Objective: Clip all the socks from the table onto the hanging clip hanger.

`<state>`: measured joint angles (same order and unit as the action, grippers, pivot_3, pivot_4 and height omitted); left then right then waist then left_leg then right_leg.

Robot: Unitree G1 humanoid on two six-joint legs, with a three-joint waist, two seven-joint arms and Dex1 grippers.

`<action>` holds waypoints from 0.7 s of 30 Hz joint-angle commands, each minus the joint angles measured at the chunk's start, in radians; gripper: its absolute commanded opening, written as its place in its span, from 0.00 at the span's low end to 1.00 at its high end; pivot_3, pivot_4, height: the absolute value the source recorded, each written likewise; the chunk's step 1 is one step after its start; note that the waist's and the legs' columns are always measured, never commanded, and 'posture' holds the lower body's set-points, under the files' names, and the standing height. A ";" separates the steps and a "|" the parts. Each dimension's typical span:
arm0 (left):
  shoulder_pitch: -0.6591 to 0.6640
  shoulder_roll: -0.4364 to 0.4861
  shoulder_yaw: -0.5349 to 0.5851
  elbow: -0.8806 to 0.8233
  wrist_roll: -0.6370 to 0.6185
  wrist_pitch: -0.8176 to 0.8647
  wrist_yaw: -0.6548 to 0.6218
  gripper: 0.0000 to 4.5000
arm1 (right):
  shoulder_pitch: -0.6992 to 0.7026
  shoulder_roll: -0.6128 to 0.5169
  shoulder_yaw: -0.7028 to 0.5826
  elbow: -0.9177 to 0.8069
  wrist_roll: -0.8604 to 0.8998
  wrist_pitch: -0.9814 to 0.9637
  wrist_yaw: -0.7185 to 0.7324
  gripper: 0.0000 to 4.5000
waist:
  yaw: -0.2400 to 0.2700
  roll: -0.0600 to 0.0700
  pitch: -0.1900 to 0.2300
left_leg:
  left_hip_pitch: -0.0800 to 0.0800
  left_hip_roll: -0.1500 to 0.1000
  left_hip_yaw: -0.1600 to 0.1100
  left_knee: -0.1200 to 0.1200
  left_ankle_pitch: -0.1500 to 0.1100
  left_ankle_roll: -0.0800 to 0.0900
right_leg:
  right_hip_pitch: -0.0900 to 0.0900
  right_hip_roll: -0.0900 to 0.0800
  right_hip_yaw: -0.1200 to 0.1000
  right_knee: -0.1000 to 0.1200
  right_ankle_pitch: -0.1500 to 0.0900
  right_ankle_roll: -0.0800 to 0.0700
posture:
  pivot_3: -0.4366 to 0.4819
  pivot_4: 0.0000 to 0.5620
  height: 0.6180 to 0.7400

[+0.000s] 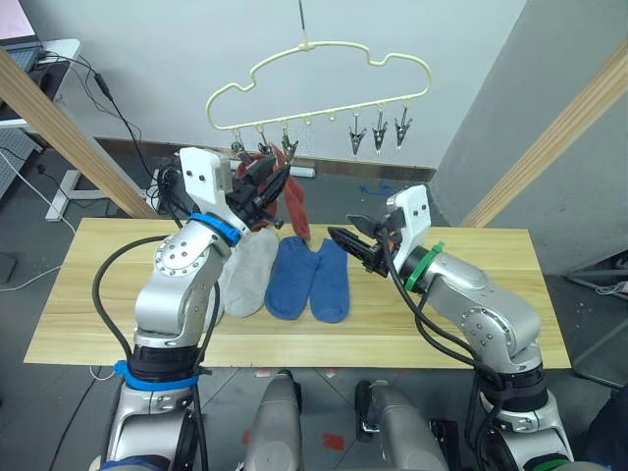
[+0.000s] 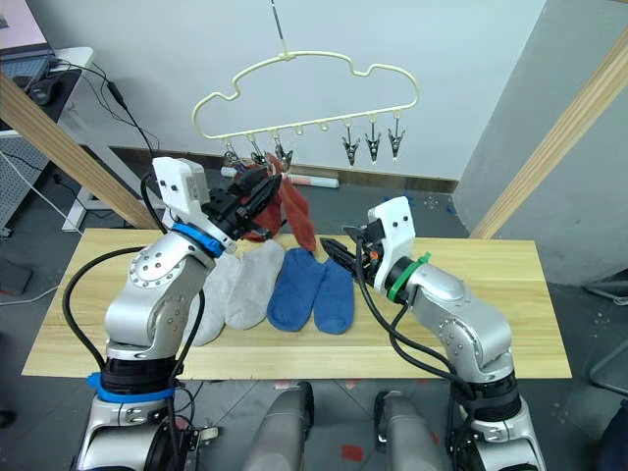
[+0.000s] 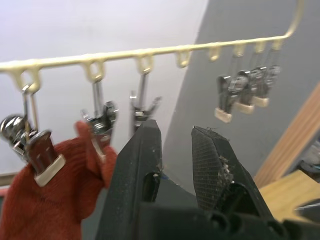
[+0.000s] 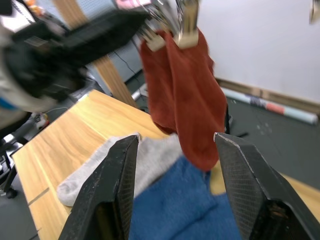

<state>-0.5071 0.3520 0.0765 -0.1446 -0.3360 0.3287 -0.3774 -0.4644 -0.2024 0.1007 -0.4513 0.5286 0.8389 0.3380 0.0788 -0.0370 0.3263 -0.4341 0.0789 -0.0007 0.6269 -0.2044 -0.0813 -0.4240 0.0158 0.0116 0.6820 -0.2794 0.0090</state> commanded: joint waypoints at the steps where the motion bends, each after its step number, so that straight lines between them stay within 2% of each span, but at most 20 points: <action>1: -0.031 -0.024 -0.010 0.024 0.043 -0.074 0.015 0.27 | -0.040 -0.009 -0.026 -0.057 0.029 -0.012 0.020 0.56 | 0.000 0.000 0.000 | 0.000 0.000 0.000 0.000 0.000 0.000 | 0.000 0.000 0.000 0.000 0.000 0.000 | 0.67 0.54 1.00; 9: -0.085 -0.089 -0.003 0.135 0.092 -0.165 0.048 0.27 | -0.095 0.002 -0.079 -0.025 0.042 -0.002 -0.010 0.56 | 0.000 0.000 0.000 | 0.000 0.000 0.000 0.001 0.000 0.000 | 0.001 0.000 0.000 0.000 0.000 0.000 | 0.66 0.54 1.00; 15: -0.111 -0.105 -0.001 0.182 0.104 -0.197 0.052 0.67 | -0.108 -0.002 -0.090 -0.023 0.045 0.006 -0.016 0.56 | -0.002 0.000 0.000 | 0.000 0.000 0.000 0.001 0.000 0.000 | 0.001 0.000 0.000 0.000 0.000 0.000 | 0.65 0.55 1.00; 21: -0.130 -0.116 -0.008 0.219 0.120 -0.222 0.050 0.67 | -0.113 -0.003 -0.094 -0.014 0.038 0.006 -0.017 0.56 | -0.002 0.000 0.000 | 0.000 0.000 0.000 0.001 0.000 0.000 | 0.001 0.000 -0.001 0.000 0.000 0.000 | 0.65 0.56 1.00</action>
<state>-0.6146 0.2394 0.0719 0.0901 -0.2271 0.1394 -0.3290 -0.5628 -0.2044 0.0218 -0.4438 0.5522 0.8544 0.3227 0.0765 -0.0370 0.3263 -0.4341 0.0785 -0.0009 0.6278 -0.2044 -0.0808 -0.4235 0.0160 0.0108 0.6825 -0.2792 0.0087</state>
